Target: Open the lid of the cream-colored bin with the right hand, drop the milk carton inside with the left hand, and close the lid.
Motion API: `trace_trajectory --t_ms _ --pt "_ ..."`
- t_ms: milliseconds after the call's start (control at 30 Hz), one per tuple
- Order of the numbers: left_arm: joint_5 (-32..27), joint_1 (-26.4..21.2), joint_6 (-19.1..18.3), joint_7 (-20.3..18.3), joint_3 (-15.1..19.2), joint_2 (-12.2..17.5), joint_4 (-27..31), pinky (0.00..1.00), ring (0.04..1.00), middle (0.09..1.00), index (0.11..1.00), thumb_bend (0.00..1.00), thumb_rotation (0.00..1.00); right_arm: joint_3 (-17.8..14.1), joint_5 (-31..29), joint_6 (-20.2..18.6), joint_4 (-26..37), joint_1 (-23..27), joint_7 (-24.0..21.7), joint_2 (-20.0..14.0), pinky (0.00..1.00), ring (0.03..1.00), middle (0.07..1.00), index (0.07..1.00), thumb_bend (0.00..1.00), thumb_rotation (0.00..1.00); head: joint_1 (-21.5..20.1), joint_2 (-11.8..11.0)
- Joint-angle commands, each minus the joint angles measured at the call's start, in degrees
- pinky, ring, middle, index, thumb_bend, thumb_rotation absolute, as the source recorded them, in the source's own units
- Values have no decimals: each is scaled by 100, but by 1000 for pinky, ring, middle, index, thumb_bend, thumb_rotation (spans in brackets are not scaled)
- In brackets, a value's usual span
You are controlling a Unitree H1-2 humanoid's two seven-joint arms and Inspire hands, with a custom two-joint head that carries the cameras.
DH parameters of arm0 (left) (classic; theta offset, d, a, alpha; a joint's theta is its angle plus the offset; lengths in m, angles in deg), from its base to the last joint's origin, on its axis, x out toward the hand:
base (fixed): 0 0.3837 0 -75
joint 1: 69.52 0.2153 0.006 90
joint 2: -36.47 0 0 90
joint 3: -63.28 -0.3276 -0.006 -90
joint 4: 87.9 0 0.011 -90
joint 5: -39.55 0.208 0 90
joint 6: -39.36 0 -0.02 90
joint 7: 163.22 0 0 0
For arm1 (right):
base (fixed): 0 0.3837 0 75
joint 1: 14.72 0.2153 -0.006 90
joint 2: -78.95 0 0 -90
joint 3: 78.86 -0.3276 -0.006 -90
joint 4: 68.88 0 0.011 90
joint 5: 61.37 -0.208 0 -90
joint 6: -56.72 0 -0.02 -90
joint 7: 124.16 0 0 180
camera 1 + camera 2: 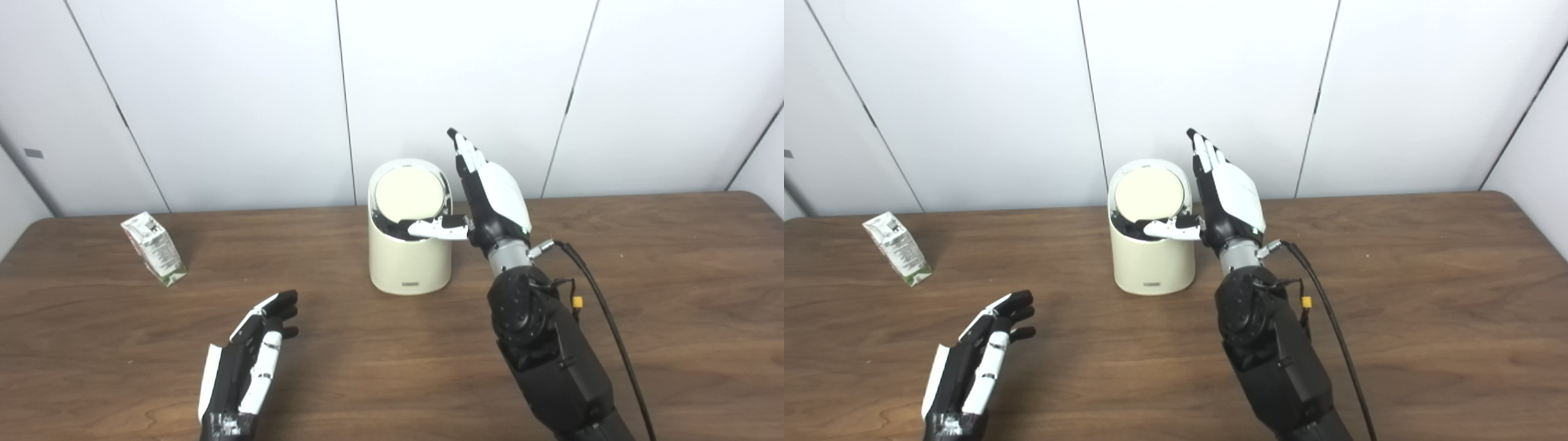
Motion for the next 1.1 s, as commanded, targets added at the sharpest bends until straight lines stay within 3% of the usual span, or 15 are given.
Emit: trace_trajectory --t_ms 0,467,1067 --pt "44 -75 180 55 -16 -36 81 740 825 829 819 245 759 3 104 280 25 317 192 -60 1000 1000 1000 1000 779 367 -3 2" --pt "150 -84 201 78 -41 -84 55 726 808 823 816 250 774 -87 42 161 -376 389 199 -214 1000 1000 1000 1000 694 464 3 -43" --pt "189 -82 224 92 -59 -84 52 723 813 824 816 257 779 -82 43 -5 -503 421 147 -258 1000 1000 1000 1000 692 719 2 -41"
